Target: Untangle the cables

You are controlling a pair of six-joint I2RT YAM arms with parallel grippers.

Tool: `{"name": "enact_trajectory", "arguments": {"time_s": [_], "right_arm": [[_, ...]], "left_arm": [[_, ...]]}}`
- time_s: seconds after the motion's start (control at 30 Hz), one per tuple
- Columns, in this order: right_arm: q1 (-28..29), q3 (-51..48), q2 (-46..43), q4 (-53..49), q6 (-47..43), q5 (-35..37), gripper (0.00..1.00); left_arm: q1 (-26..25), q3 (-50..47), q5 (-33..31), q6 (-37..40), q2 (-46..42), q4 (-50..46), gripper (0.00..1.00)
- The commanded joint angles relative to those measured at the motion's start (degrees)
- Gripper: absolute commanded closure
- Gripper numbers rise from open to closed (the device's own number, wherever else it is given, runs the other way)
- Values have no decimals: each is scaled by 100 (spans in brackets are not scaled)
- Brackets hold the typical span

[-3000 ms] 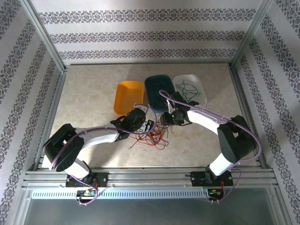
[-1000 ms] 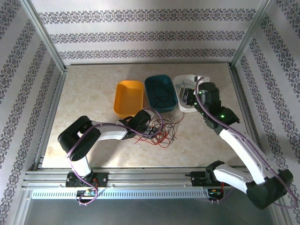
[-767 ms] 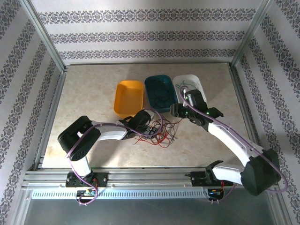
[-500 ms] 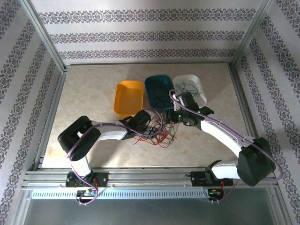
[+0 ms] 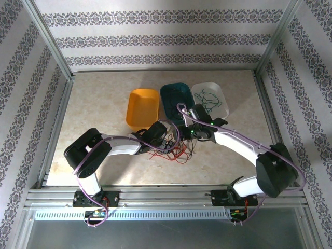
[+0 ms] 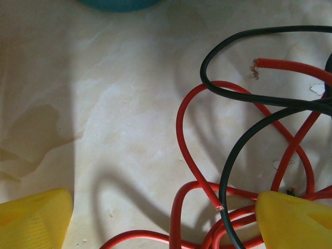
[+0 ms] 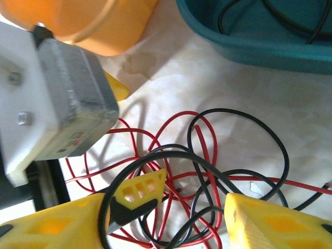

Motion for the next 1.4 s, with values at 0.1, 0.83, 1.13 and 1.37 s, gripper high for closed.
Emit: {"name": "enact_trajectory", "arguments": {"time_s": [0.1,0.83,1.13,1.37], "right_arm": [[210,249,281,124,-186,306,68],[-42,1455,-2800,483,-1286,3806,100],[-133,2162,-2925,1052,-1626,3753,100],[-142,2434,-3078,1412,-1716,3688,100]], "left_arm": [[-71,-35,208,91,-69,-238,9],[-71,10,264,152,45,-268,9],[-71,-13,300,180,76,-273,9],[-71,-134,337,145,76,-219,9]]}}
